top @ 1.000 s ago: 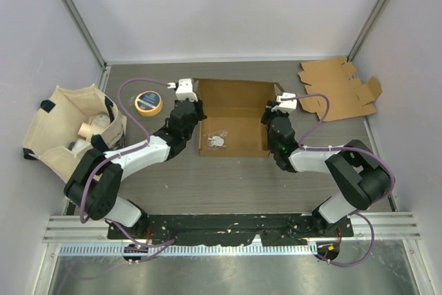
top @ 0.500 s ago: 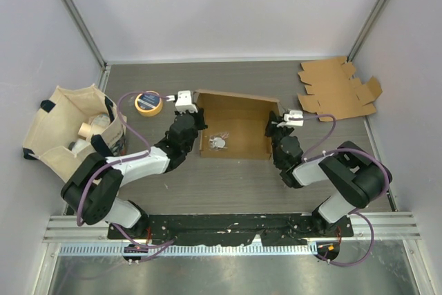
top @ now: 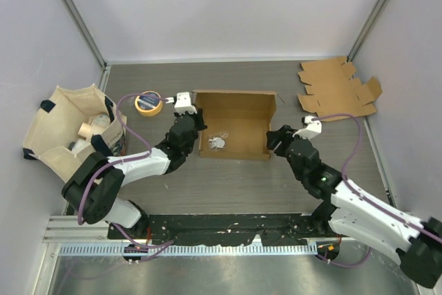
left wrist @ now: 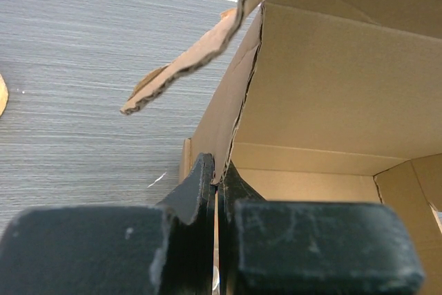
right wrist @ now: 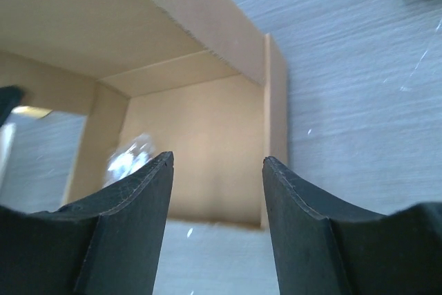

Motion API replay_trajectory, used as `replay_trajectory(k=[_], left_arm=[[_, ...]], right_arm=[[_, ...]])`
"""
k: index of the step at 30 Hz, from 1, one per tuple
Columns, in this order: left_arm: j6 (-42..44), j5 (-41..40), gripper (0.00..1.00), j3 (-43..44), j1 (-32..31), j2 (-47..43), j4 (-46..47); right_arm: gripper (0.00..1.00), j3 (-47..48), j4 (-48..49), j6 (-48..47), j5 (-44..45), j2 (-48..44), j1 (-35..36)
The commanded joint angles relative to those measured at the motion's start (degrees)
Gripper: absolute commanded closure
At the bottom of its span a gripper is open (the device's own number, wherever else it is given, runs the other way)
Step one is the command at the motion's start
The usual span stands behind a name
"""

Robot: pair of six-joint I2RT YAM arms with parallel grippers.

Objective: Fold the paper box

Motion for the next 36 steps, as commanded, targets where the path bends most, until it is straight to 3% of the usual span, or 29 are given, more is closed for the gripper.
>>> replay_trajectory(k=[1,4,9,13,17,23,31,36], left_arm=[[0.7,-1.9,1.0,-1.1,-0.4,0.9,0.0],[1.3,-1.9,1.0,-1.1,-0.4,1.1,-0.1],[1.3,-1.9,1.0,-1.1,-0.4,1.3,-0.1],[1.4,-1.8,1.0,-0.9,-0.5,1.4,0.2],[1.7,-1.5,1.0,-0.6,-0.5,1.6,0.5],[2.2,-2.2,1.0,-1.0,-0.5,2.1,1.5],[0.4,-3.0,1.0,-3.1,-0.6,4.4,6.5],[-1.0,-3.1,1.0,-3.4,-1.1,4.7,7.1]], right_arm=[[0.39,11.2,-37.3,8.3,-9.1,-12.4,0.3],[0.32,21.3,-43.4,5.1,-8.1,-13.5,-0.3],[0.2,33.3,-39.4,-4.5,-14.2,-4.9,-5.0],[0.18,48.0,-39.8,-3.1,-27.4,9.4,-17.4],[0.16,53.9,-40.4,-4.7,-32.5,17.3,-25.2],[0.18,53.7,-33.6,-1.3,-45.5,24.7,-28.1],[0.22,43.9,-22.4,6.3,-47.3,26.0,-27.7],[0.27,37.1,-19.8,10.9,-42.0,23.3,-25.2]])
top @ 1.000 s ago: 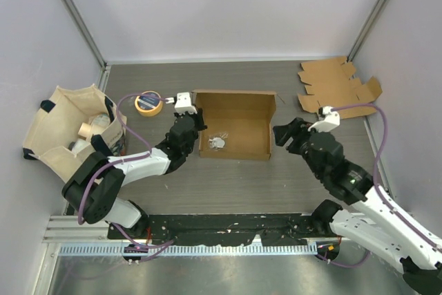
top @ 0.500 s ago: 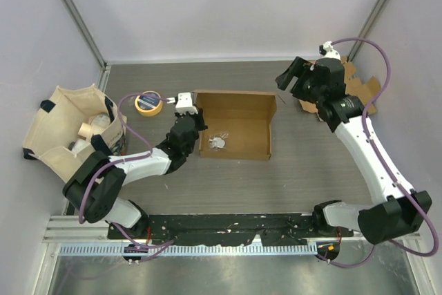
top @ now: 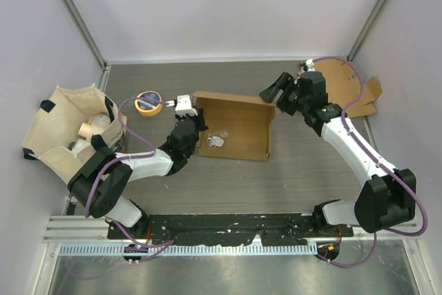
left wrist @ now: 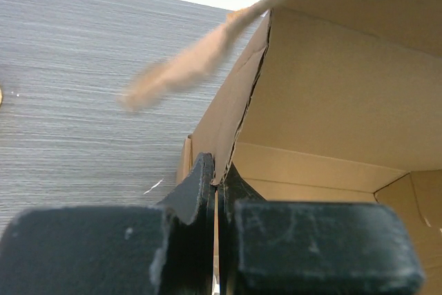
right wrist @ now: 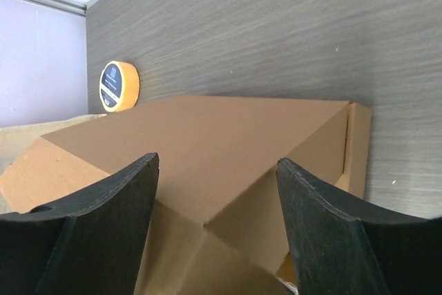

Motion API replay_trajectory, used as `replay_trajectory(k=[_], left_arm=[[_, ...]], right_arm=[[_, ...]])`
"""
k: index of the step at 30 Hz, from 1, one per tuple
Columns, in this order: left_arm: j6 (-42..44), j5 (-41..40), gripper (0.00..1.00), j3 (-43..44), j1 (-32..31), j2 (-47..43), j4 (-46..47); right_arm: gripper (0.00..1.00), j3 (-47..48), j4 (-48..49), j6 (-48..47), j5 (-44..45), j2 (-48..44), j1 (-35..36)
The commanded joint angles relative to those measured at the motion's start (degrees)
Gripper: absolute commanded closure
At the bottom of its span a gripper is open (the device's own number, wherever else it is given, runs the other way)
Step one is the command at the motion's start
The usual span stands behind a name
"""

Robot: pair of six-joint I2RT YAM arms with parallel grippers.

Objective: Fold the paper box

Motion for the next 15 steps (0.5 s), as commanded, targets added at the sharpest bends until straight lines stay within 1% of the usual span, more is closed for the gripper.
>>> replay_trajectory(k=[1,6,8,9,11,12,14,15], left_arm=[[-2.0,-1.9,1.0,-1.5,-0.6,1.3,-1.1],[-3.0,-2.5,1.0,-3.7,-1.3,0.0,-0.9],[-3.3,-2.6,1.0,-4.5,-1.3,-0.4,-0.9],[-3.6,-2.5,0.98,-4.7,-1.4,-0.7,-1.3],[-4.1,-1.7,0.91,-5.7,-1.3,-2.4,-2.1],[-4.7,-1.3,0.82,-6.1,-1.3,-3.3,-3.5],[-6.1,-0.9,0.7,-7.4,-1.4,-6.3,-6.4],[-6.7,-0.5,0.59,-7.7,-1.4,-7.5,-7.6]], right_arm=[[0.28,-5.3,7.3,5.6,3.0,-4.9,1.7],[0.35,-12.8,11.5,8.5,3.8,-8.6,2.2],[0.38,-14.5,12.5,9.6,4.8,-10.6,3.4],[0.39,-16.0,13.2,9.4,5.7,-11.3,4.3],[0.39,-17.3,13.8,7.3,8.7,-13.3,5.3],[0.4,-18.7,14.8,6.7,9.0,-13.9,5.8],[0.4,-20.4,18.4,4.2,8.2,-14.3,6.2],[0.4,-21.6,20.3,3.2,7.9,-14.4,6.5]])
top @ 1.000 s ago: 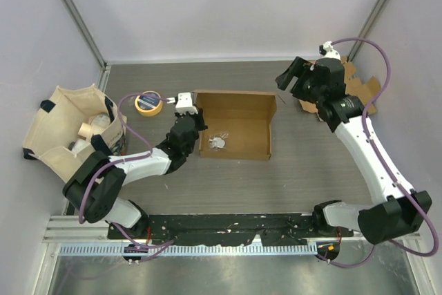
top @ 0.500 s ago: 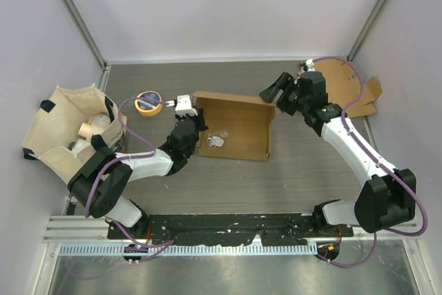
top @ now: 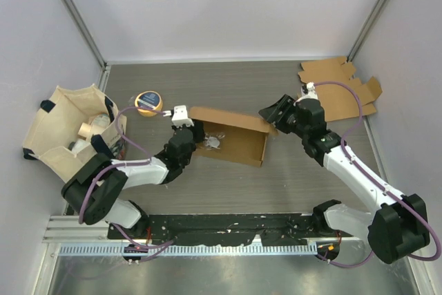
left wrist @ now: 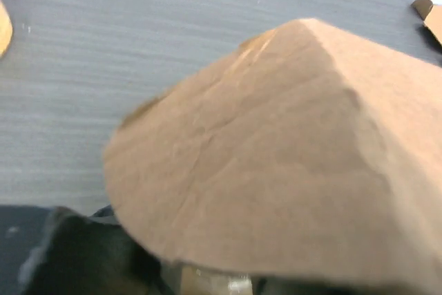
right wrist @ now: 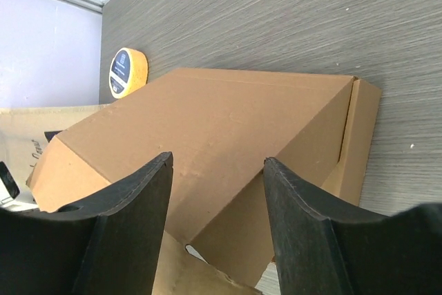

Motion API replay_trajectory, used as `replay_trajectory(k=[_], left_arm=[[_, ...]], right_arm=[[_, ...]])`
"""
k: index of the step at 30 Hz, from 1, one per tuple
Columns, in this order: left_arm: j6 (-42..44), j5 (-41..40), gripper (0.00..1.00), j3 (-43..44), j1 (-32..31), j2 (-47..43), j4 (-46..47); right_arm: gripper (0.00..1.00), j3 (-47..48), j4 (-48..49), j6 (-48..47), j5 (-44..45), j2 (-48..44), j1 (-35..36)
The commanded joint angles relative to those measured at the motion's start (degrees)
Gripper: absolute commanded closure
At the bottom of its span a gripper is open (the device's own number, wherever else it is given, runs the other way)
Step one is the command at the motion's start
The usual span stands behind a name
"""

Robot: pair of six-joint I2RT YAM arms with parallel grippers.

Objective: Fold the paper box

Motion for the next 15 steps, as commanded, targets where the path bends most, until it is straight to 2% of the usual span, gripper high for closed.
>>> replay_trajectory(k=[1,3,7,8,10,11,13,15], left_arm=[[-4.3,0.6,0.52,-2.6,-0.4,-8.6,-7.4],[-6.5,2.1,0.39,-3.6,-0.4,-13.3,-15.5],[-13.5,7.9,0.3,-5.5,-0.5,-28.1,-32.8],[-15.0,9.1,0.27,-5.4,-0.4,-34.8,-41.0],[-18.7,15.1,0.25,-4.4,-0.3,-41.0,-50.7],[-19.8,17.4,0.25,-3.0,-0.3,-46.1,-59.7],[-20.2,27.3,0.26,-1.5,-0.3,-51.7,-66.0],[-20.5,32.9,0.27,1.6,-0.3,-57.8,-71.4]], right_arm=[[0.4,-3.1,9.4,-4.7,1.9,-2.0,1.4],[0.4,-3.5,9.7,-7.8,1.8,-1.8,2.0],[0.4,-5.3,11.1,-10.3,2.5,-2.4,2.9],[0.4,-5.7,11.4,-10.7,2.7,-2.5,3.2],[0.4,-5.6,11.4,-12.3,2.8,-2.4,3.7],[0.4,-5.5,10.9,-12.8,3.4,-2.5,3.9],[0.39,-5.5,9.7,-14.6,4.0,-2.9,4.0],[0.39,-4.7,6.7,-16.1,6.5,-3.4,4.1]])
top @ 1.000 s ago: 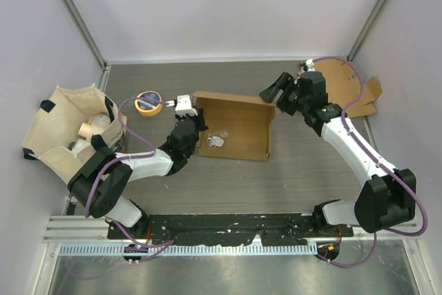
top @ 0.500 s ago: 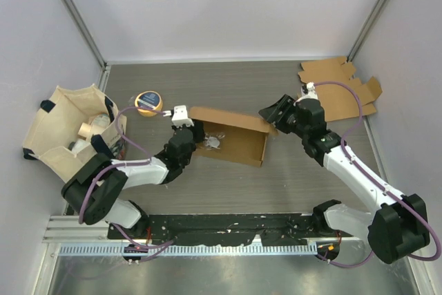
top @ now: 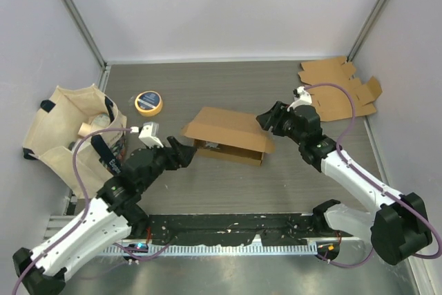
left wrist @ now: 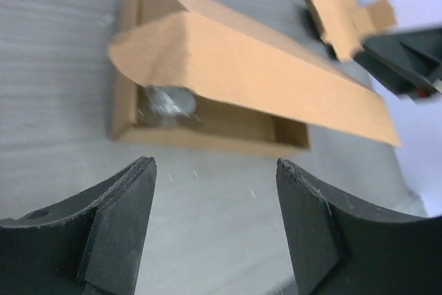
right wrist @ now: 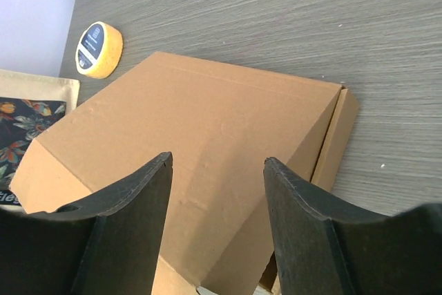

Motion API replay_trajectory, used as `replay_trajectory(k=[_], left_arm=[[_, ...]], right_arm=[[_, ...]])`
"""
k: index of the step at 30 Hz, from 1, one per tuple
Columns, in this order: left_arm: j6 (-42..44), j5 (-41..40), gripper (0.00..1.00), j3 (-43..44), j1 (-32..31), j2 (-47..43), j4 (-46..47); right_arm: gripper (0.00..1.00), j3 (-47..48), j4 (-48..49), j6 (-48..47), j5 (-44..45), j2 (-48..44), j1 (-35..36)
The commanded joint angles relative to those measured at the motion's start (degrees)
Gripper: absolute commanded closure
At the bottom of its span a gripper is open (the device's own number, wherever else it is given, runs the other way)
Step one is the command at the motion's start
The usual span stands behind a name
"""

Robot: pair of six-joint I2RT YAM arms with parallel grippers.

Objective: Fold the paper box

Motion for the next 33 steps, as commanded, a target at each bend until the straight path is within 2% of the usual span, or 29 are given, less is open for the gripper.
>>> replay_trajectory(k=[1,4,5,6,8,9,10,13,14,16,17,19,21,26,27,29,33], left_arm=[[-4.3,22.3,0.27,6.9,-0.1,-10.1,-22.1],[-2.2,28.5,0.28,14.9,-0.1,-7.1,-24.7],[-1.2,29.6,0.29,20.2,-0.1,-4.9,-26.0],[0.8,30.1,0.3,23.0,-0.1,0.9,-26.6],[3.8,29.8,0.3,30.8,-0.1,6.7,-26.6],[6.8,28.9,0.3,32.6,-0.1,10.1,-25.7],[7.9,27.6,0.3,36.4,0.0,15.9,-24.1],[10.2,28.1,0.33,41.1,2.9,28.1,-17.4],[9.3,32.2,0.34,41.4,4.7,30.6,-15.1],[3.3,37.1,0.39,41.2,10.8,37.6,-8.1],[2.2,42.0,0.42,40.9,12.3,39.4,-6.5],[2.2,43.3,0.44,40.0,14.2,42.4,-3.7],[3.4,43.1,0.44,38.9,14.4,44.2,-3.4],[3.5,41.2,0.44,29.9,16.4,46.5,3.6],[3.6,41.2,0.45,28.8,16.4,46.8,4.5],[3.5,40.5,0.45,24.0,16.4,46.1,8.7],[1.8,38.0,0.44,15.4,16.4,43.5,16.2]], right_arm=[[0.39,1.6,-2.2,-5.5,4.7,-2.0,0.4],[0.37,6.7,-12.7,-8.9,6.8,-0.6,0.6],[0.37,9.8,-15.5,-9.7,8.2,0.7,0.9],[0.37,11.9,-22.5,-10.5,10.1,1.5,1.1],[0.36,18.8,-30.0,-13.3,16.0,4.1,1.6],[0.36,20.7,-35.1,-13.6,16.7,4.6,2.1],[0.35,22.3,-36.3,-13.5,15.4,5.1,1.9],[0.35,23.4,-30.7,-8.6,-2.8,4.1,1.9],[0.35,22.5,-26.2,-4.4,-11.7,4.0,1.9],[0.37,21.6,-23.3,-1.2,-16.7,4.9,1.5],[0.38,19.4,-19.4,1.0,-22.2,5.4,1.3],[0.41,15.8,-14.0,3.5,-27.9,6.0,0.4],[0.42,10.0,-4.5,6.7,-34.2,5.9,-0.2],[0.5,-0.6,11.1,9.7,-38.0,9.7,-5.0],[0.59,-2.1,14.5,11.2,-40.7,10.9,-5.4],[0.61,-6.3,22.2,15.8,-41.9,12.8,-6.2],[0.61,-10.3,25.1,15.0,-41.6,14.9,-6.8]])
